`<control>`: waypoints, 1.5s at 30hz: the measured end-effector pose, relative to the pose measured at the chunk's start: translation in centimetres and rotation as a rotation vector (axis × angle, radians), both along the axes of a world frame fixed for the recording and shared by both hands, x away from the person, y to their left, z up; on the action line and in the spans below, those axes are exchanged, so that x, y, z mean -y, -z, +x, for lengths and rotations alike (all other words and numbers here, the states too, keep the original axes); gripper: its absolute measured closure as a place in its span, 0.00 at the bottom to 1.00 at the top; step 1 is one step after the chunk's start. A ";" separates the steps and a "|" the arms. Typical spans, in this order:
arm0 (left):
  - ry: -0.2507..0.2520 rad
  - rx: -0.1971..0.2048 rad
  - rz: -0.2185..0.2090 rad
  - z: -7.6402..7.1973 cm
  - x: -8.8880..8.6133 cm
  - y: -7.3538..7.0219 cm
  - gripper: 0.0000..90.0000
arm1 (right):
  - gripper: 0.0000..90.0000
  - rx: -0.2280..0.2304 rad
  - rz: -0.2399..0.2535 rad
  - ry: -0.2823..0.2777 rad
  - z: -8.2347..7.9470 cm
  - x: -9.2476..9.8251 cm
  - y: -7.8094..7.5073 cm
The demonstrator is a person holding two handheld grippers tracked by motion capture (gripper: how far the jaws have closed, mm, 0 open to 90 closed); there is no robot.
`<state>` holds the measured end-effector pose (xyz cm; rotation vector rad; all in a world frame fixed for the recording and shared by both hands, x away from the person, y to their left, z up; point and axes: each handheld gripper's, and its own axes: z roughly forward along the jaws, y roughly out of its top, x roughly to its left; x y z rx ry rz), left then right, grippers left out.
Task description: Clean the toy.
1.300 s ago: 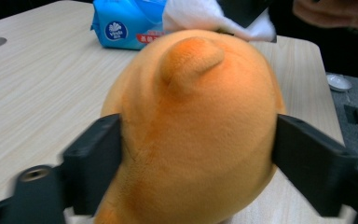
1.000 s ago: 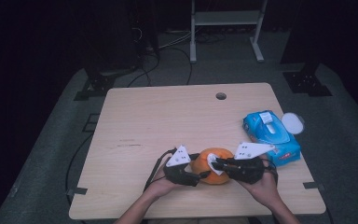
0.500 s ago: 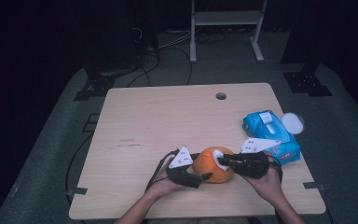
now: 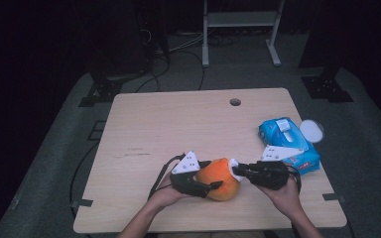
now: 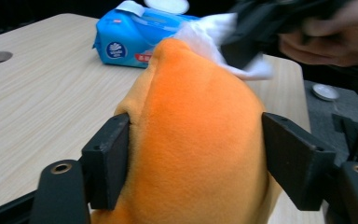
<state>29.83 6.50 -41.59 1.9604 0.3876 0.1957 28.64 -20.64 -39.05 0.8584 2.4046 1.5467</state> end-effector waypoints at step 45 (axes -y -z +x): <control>-0.001 -0.082 0.008 1.7 -1.4 1.1 0.28 | 0.90 0.046 -0.009 -0.070 -1.0 -1.8 0.1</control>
